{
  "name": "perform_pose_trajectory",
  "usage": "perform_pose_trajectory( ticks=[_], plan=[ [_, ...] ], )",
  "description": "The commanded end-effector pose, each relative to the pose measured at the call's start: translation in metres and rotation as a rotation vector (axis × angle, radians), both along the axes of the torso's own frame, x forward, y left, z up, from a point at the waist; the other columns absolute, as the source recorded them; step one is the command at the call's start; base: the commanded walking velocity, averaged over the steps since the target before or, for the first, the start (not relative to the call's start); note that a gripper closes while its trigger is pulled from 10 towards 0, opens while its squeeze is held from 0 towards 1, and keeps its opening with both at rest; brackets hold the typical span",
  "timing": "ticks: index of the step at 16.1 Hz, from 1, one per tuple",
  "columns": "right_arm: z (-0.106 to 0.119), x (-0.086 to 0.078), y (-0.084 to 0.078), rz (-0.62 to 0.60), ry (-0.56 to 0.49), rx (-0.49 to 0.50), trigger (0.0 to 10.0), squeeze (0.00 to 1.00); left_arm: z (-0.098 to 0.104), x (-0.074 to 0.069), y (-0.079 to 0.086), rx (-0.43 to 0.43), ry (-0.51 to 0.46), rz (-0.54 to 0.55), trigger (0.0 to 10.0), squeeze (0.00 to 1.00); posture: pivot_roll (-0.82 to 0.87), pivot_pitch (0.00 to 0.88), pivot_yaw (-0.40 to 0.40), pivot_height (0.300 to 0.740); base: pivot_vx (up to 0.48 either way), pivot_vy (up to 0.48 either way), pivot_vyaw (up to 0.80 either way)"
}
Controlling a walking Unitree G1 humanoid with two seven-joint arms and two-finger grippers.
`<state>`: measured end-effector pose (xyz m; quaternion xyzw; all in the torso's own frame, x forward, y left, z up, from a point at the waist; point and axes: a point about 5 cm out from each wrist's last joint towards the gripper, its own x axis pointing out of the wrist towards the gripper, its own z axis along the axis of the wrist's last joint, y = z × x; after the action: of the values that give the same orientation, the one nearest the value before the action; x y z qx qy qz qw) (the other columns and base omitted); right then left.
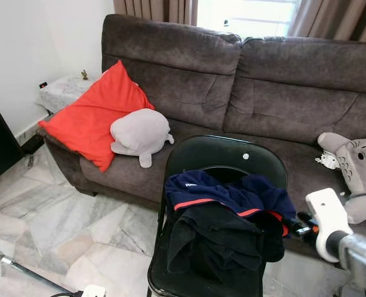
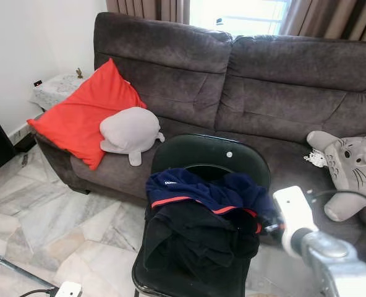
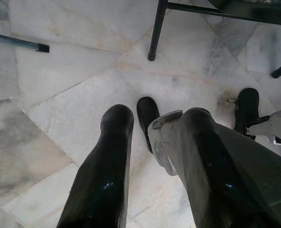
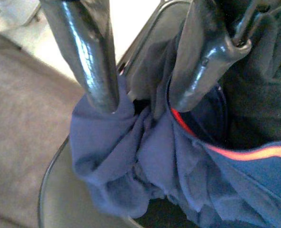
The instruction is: Hang hanger
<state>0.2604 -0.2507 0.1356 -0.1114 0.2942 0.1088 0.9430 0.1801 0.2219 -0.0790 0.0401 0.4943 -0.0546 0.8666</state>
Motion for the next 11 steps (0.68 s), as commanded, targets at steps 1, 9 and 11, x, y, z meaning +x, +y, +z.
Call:
perform_pose_trajectory(
  ticks=[1, 9, 11],
  plan=[
    [0.0, 0.004, -0.002, 0.04, -0.006, -0.01, 10.0, 0.0, -0.001, -0.003, 0.001, 0.002, 0.022, -0.007, 10.0, 0.0, 0.04, 0.012, 0.002, 0.74, 0.0, 0.0, 0.0],
    [-0.004, 0.027, -0.009, 0.168, -0.014, 0.037, 10.0, 0.0, -0.001, -0.003, 0.001, -0.003, 0.023, -0.006, 10.0, 0.0, 0.05, 0.012, 0.004, 0.74, 0.0, 0.0, 0.0],
    [-0.006, 0.03, -0.01, 0.198, -0.005, 0.05, 10.0, 0.0, -0.001, -0.003, 0.001, -0.005, 0.024, -0.006, 10.0, 0.0, 0.05, 0.012, 0.004, 0.74, 0.0, 0.0, 0.0]
  ],
)
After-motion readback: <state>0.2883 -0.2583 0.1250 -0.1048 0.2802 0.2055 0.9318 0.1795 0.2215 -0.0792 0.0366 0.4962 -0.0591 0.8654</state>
